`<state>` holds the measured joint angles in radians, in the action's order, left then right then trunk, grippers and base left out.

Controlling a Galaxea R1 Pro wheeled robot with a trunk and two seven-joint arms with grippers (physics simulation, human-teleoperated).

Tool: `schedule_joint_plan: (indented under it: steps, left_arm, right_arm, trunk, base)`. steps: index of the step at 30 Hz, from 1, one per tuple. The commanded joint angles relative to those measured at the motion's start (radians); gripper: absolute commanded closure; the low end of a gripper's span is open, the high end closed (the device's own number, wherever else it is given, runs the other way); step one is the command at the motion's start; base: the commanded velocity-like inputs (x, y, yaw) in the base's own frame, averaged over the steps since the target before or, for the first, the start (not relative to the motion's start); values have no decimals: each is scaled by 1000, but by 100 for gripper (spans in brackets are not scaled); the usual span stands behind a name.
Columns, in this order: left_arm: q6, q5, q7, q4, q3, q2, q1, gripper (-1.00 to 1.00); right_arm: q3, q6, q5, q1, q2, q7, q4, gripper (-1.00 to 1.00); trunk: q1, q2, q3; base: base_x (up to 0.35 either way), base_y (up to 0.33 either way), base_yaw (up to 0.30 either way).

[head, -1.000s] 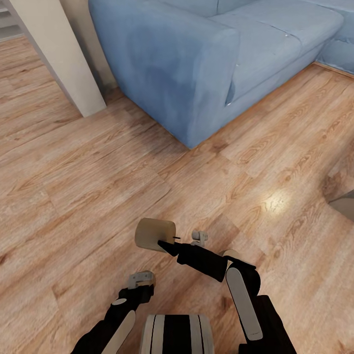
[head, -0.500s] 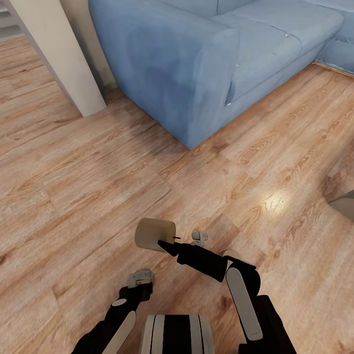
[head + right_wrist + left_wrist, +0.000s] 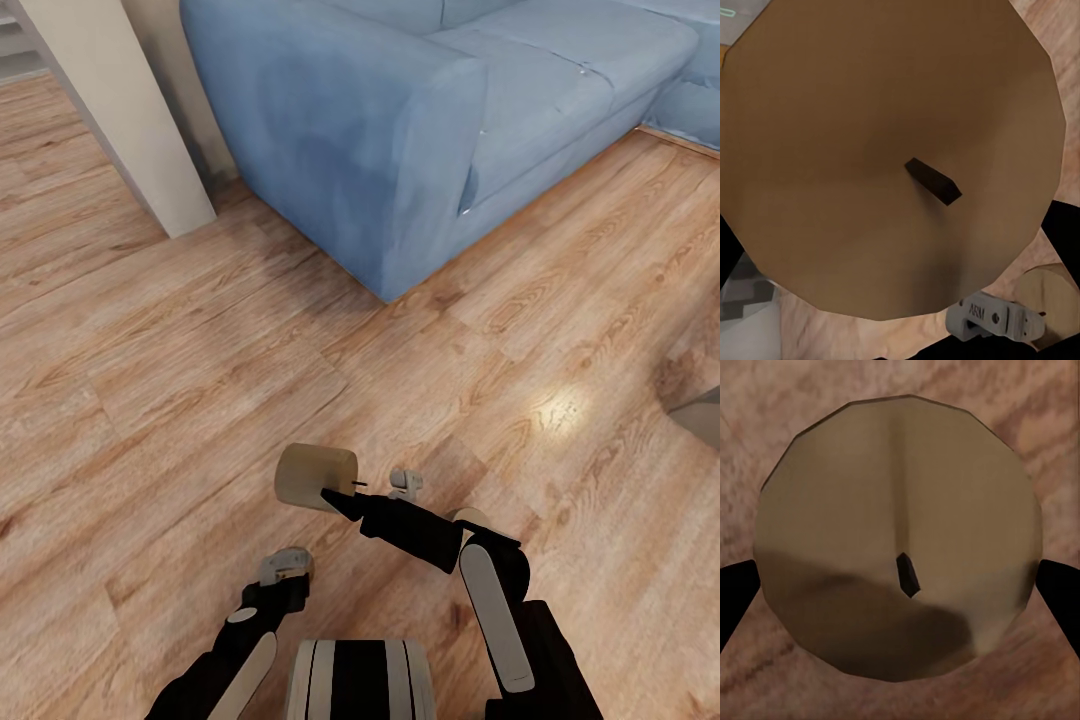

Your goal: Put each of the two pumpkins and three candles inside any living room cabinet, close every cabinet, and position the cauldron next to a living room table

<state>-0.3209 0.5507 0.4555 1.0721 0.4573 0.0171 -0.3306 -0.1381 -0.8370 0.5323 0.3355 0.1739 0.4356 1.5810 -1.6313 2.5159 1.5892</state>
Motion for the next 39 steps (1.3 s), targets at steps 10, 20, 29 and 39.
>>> schedule_joint_plan:
  steps: [10,20,29,39]
  left_arm:
    - [-8,8,9,2,-4,1,-1,100]
    - [-97,15,12,24,-31,9,-1,100]
    - [-436,17,14,240,-231,10,-1,100]
    - [-591,21,11,288,-439,10,-1,100]
  right_arm:
    - [1,-5,0,0,1,3,1,100]
    - [4,-5,-1,2,1,2,1,100]
    - [17,-5,-12,2,1,-1,0,100]
    - [17,-2,-14,2,1,-39,-1,100]
  trunk:
    - [3,-1,-23]
    - [7,-3,-61]
    - [11,-6,-96]
    - [16,-8,-135]
  base:
    - [0,0,0]
    - [0,0,0]
    - [0,0,0]
    - [0,0,0]
